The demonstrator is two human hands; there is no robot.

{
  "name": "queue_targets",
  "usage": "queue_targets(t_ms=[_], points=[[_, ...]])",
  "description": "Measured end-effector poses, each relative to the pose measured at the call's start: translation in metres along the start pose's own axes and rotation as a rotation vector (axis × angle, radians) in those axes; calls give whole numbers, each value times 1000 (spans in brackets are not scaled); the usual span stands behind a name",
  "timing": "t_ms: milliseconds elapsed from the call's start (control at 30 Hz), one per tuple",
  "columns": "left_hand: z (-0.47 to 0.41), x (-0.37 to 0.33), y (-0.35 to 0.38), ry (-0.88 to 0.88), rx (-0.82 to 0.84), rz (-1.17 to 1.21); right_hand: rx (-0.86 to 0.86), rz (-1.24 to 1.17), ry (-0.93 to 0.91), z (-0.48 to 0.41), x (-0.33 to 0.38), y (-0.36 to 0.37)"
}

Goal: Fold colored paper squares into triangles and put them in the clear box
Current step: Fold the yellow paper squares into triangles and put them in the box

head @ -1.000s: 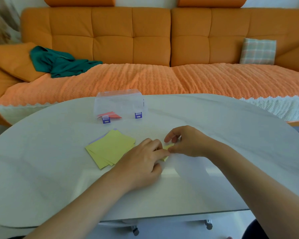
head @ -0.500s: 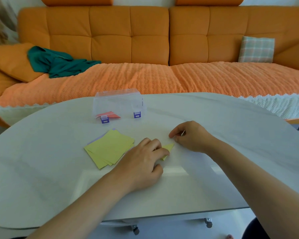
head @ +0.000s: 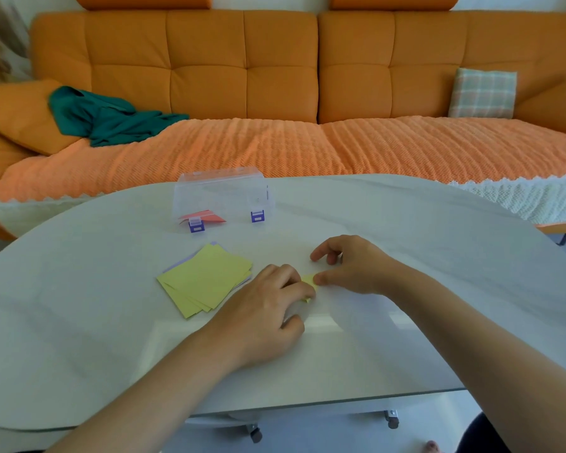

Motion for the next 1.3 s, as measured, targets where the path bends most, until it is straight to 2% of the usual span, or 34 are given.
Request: queue_targets(t_ms=[500, 733, 1100, 1200, 1300], points=[[15, 6, -9, -36, 33, 70, 13, 13, -14, -1, 2, 0], [-8, 18, -7, -131, -50, 173, 32, 18, -32, 2, 6, 2], [-25, -1, -7, 145, -120, -94, -6, 80, -236, 16, 15, -2], [-27, -1, -13, 122, -165, -47, 3, 53, -313, 22, 20, -4], [-29, 7, -21, 24, -219, 46, -24, -15, -352, 24, 27, -4]])
Point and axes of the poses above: each hand's wrist, its own z-axis away from the middle knuckle, its own y-axis out of the palm, x = y × z, the point moved 7 cm from there along -z, towards the middle knuckle, and after that the axes turned 14 degrees about -x, right-handed, at the moved point
